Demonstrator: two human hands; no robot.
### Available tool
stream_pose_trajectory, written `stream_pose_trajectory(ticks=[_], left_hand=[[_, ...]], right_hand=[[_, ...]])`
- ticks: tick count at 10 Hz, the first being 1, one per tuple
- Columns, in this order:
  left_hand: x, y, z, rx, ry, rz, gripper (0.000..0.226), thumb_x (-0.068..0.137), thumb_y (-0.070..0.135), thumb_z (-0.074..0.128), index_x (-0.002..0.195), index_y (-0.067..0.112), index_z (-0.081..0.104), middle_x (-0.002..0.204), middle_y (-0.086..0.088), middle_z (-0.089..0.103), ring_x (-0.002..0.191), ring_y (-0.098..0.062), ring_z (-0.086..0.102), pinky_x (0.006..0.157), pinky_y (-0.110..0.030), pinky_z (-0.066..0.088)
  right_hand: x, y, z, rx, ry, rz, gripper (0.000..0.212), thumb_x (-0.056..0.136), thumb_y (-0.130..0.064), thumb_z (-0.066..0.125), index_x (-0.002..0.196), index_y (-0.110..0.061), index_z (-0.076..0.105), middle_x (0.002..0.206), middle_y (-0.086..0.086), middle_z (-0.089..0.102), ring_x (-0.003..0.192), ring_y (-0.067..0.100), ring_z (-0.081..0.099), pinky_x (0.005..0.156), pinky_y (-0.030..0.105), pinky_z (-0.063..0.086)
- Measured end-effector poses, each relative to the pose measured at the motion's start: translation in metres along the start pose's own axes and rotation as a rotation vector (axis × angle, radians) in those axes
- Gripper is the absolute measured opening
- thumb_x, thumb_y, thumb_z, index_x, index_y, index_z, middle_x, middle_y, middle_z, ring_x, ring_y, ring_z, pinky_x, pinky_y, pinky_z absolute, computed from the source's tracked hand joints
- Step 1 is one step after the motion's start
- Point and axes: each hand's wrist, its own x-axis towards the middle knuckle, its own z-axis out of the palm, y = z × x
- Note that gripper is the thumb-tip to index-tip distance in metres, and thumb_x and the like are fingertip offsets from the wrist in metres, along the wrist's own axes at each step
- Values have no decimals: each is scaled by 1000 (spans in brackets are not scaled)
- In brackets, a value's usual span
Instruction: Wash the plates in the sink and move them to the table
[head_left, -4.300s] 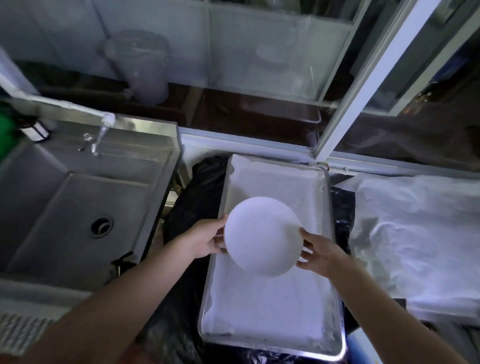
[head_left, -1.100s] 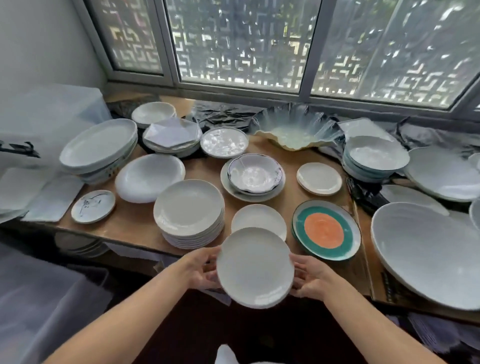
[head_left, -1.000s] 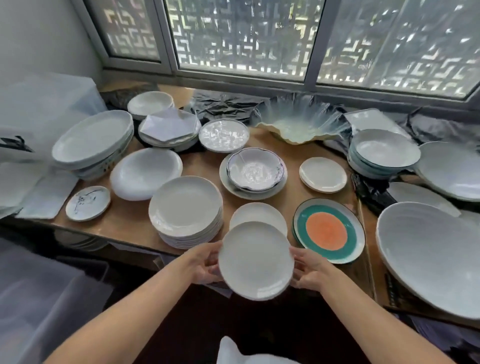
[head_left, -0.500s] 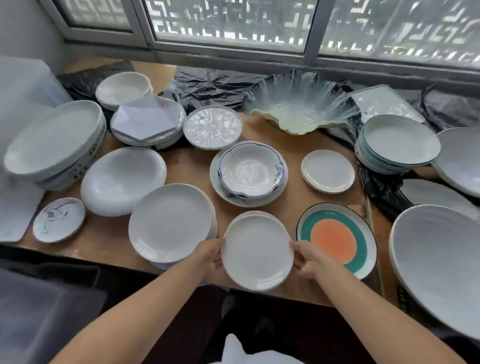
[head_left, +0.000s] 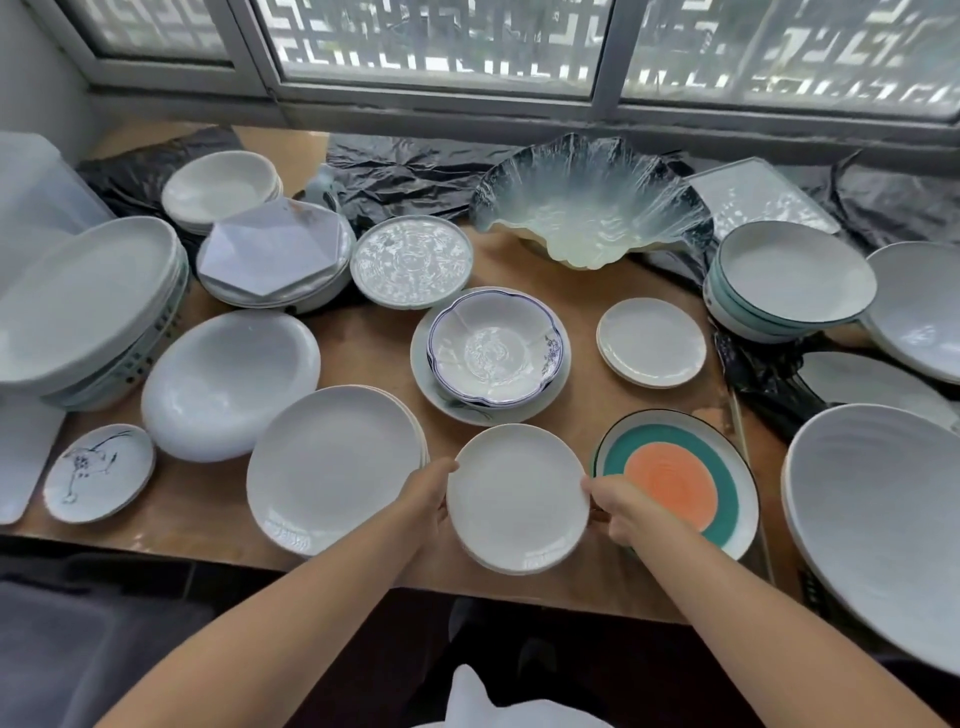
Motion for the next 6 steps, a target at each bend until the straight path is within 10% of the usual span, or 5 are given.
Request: stream_pose_trajectory(ticks=[3,5,6], left_hand=[[-13,18,4,173,-61,-1,22,95,32,54,109,17,63,111,-9,70,98,-23,63,74,-30,44],[-43,51,12,285,-61,174,16,92,29,57,79,21,50,81,-1,50,72,-17,44,63,-30,33],[-61,68,20,252,-74,245,15,102,28,54,113,18,52,103,-1,52,100,-18,49,82,-31,36]], right_hand=[[-11,-14,-6,-114,-95,-54,10,94,-12,61,98,-3,64,100,20,71,89,27,67,77,34,54],[-21,-32,-26,-76,-157,-71,62,105,-44,45,152,-5,34,154,25,37,139,39,42,111,50,37],[-36,-41,-36,-48,-133,-144,61,106,-45,42,151,-5,37,157,24,35,146,36,34,117,51,31]])
